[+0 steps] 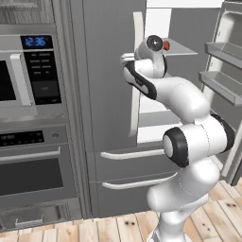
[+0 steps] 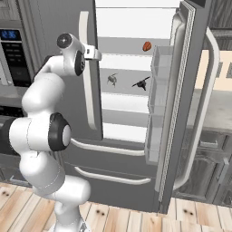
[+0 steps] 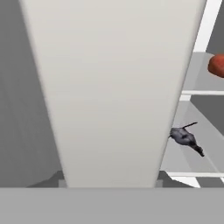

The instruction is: Gather the lemon and sweet potato from the fridge and place them on a tray on the dining counter. Then gather the fishs from the fridge and place them on the other tray.

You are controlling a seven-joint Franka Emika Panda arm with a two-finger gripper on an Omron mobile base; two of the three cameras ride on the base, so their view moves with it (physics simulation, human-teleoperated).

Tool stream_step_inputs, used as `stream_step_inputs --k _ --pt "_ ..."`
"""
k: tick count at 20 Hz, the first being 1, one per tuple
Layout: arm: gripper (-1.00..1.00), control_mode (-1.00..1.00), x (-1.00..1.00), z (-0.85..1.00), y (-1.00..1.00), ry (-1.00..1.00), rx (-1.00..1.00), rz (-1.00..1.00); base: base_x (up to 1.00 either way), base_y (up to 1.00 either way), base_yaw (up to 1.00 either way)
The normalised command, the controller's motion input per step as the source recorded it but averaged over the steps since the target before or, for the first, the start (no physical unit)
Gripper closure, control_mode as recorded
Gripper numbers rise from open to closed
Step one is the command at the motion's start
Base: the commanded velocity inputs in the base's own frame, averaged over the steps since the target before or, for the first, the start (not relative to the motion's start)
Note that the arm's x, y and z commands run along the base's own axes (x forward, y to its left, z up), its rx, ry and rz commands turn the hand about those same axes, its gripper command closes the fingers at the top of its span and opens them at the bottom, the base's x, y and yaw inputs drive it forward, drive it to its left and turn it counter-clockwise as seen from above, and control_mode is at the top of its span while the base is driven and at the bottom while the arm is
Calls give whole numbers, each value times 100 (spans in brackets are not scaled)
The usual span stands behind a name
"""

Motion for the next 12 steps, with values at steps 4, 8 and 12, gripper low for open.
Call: stream_step_inputs --k 4,8,12 --pt "100 -100 -17 0 15 -3 0 4 0 0 0" --pt "100 -100 -45 0 55 -1 0 20 0 0 0" --pt "100 -100 -71 0 71 0 0 22 0 0 0"
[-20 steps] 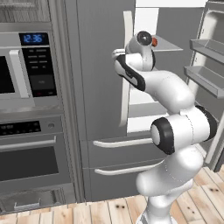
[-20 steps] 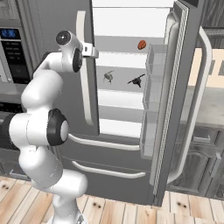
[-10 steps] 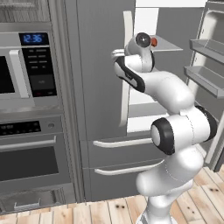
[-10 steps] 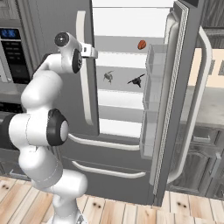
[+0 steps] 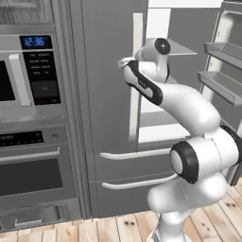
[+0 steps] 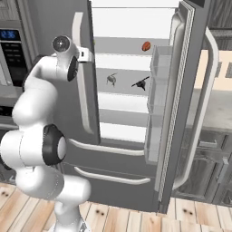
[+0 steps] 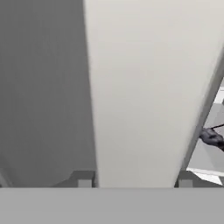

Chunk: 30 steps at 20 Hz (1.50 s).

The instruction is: Gather the lemon and sweet potato from the fridge and place them on a tray on the dining counter. Then gather the fishs from the fridge and place them on the other tray.

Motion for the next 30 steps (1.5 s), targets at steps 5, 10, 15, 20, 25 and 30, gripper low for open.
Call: stream_step_inputs --k 5,10,15,20,25,30 --pt "100 -100 -87 0 73 0 0 22 0 0 0" --pt "100 -100 -94 0 79 0 0 17 0 0 0" --pt "100 -100 -94 0 80 0 0 15 0 0 0" --pt "-100 -100 -80 3 76 4 0 13 0 0 0" --pt "-100 -100 -71 40 -29 6 5 -3 0 0 0" --pt "-100 -100 -45 44 -93 15 12 -9 0 0 0"
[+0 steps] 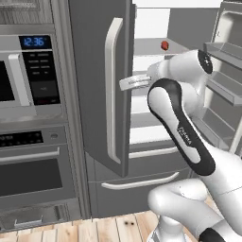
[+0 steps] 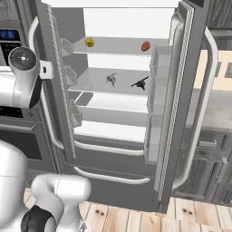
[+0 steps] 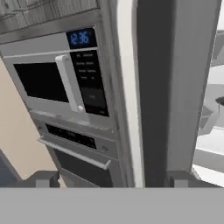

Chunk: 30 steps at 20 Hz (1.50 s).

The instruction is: Gather the lemon and sweet potato from the fridge and place them on a tray on the dining counter. Then gather the fishs from the fridge and place them on the other tray.

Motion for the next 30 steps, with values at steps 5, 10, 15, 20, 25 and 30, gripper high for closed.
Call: stream_step_inputs --k 5,10,15,20,25,30 --pt "-100 -100 -1 18 -100 28 16 -13 0 0 0" --pt "-100 -100 3 -17 -81 15 16 -3 0 0 0" --pt "-100 -100 59 0 -34 17 19 -2 0 0 0" --pt "-100 -100 87 -2 -1 12 17 -5 0 0 0" --pt "-100 -100 69 -9 5 7 15 -2 0 0 0" --pt "-100 -100 39 -5 23 6 11 -2 0 0 0"
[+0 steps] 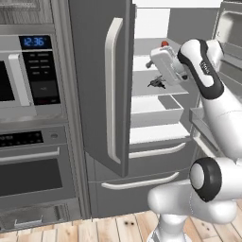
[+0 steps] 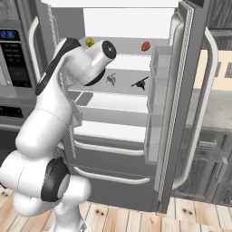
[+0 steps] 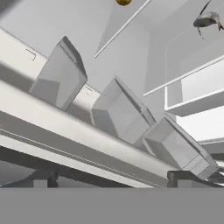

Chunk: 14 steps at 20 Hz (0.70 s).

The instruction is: Gather the lemon and sweet potato from the fridge and place them on a tray on the dining counter. Then gather the fishs from the fridge and place them on the other tray.

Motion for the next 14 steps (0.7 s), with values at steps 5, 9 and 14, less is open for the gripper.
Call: stream_step_inputs --k 5,9,14 --pt "-100 -100 23 -3 44 4 8 0 0 0 0" --pt "-100 -100 17 -5 50 3 6 0 0 0 0" --pt "-100 -100 2 -2 59 1 4 0 0 0 0"
